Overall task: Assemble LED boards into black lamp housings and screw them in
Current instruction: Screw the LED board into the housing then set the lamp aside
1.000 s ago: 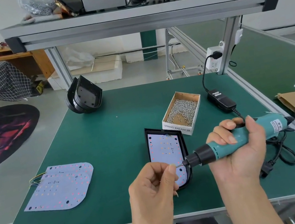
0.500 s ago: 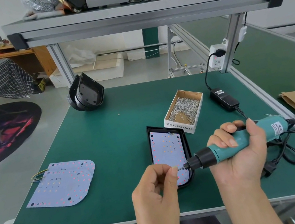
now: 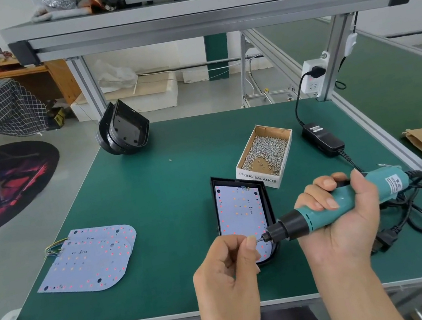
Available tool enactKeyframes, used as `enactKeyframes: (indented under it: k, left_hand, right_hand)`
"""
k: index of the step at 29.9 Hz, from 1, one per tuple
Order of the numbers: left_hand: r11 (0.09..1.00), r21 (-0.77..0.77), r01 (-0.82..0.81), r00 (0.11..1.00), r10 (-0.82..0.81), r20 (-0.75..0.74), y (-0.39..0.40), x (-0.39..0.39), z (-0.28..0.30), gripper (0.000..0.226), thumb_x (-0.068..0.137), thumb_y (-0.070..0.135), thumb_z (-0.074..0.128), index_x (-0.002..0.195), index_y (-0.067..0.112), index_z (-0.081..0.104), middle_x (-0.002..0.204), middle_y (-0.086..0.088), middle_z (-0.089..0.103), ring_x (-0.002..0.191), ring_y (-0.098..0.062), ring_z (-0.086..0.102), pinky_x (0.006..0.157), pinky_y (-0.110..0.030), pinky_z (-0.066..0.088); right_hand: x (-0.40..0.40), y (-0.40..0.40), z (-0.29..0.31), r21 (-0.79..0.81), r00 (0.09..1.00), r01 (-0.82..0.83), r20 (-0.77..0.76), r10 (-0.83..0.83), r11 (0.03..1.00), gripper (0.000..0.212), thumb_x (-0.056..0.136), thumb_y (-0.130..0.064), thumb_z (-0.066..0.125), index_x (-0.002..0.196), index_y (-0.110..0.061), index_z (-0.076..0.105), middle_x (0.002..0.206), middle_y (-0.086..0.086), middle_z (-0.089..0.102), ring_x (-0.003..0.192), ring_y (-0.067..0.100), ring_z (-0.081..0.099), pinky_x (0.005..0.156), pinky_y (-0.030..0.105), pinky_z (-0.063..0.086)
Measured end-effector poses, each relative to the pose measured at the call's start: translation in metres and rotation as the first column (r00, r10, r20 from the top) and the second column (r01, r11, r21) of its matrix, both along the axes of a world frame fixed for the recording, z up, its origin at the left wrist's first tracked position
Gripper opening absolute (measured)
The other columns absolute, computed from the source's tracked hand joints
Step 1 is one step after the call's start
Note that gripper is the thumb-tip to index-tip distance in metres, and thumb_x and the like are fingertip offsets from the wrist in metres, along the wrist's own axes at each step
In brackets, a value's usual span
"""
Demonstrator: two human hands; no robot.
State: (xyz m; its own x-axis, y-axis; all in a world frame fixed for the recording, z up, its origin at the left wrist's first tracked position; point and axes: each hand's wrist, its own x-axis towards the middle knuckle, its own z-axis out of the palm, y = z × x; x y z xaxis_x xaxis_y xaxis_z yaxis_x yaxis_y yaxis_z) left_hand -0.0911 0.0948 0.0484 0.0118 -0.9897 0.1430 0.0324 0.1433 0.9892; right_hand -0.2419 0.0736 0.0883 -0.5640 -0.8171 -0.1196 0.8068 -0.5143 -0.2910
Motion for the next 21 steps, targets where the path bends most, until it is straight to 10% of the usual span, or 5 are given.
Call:
enactKeyframes:
  k: [6,11,15,21]
  left_hand:
    - [1.000,0.000,-0.003,0.999,0.003,0.050,-0.008,-0.001,-0.007,0.027,0.075,0.060,0.070,0.094,0.042,0.074,0.075,0.009,0.072,0.061,-0.006,0.060,0.060,-0.018,0.050]
    - [0.996,-0.041,-0.083,0.985,0.088,0.146,-0.021,0.009,-0.007,0.057,0.074,0.062,0.073,0.127,0.051,0.059,0.120,0.020,0.068,0.081,-0.012,0.064,0.068,-0.017,0.051]
    - [0.971,-0.059,-0.230,0.896,0.235,0.377,-0.044,0.019,-0.002,0.041,0.085,0.064,0.059,0.118,0.039,0.057,0.108,0.020,0.060,0.097,-0.007,0.060,0.082,-0.027,0.047]
    - [0.967,0.253,-0.041,0.706,-0.152,0.692,-0.097,0.008,0.006,0.052,0.093,0.050,0.061,0.129,0.015,0.048,0.108,-0.001,0.069,0.106,-0.022,0.063,0.093,-0.038,0.050]
  right_hand:
    - [0.002,-0.010,-0.002,0.012,1.000,-0.006,-0.009,0.006,1.000,0.027,0.100,-0.032,0.054,0.076,-0.019,0.057,0.070,-0.006,0.050,0.047,0.005,0.040,0.047,0.018,0.040]
    - [-0.004,-0.034,0.000,-0.022,0.996,0.039,-0.075,-0.040,0.999,0.026,0.101,-0.031,0.054,0.077,-0.019,0.056,0.070,-0.005,0.051,0.048,0.006,0.042,0.050,0.019,0.039]
    - [-0.011,-0.062,0.001,-0.006,0.982,0.098,-0.159,-0.098,0.995,0.026,0.101,-0.030,0.054,0.078,-0.020,0.054,0.071,-0.003,0.051,0.051,0.010,0.040,0.052,0.021,0.037]
    - [-0.001,-0.097,-0.004,0.066,0.953,0.137,-0.282,-0.113,0.988,0.027,0.102,-0.024,0.055,0.076,-0.018,0.054,0.069,0.000,0.052,0.050,0.014,0.042,0.050,0.025,0.038]
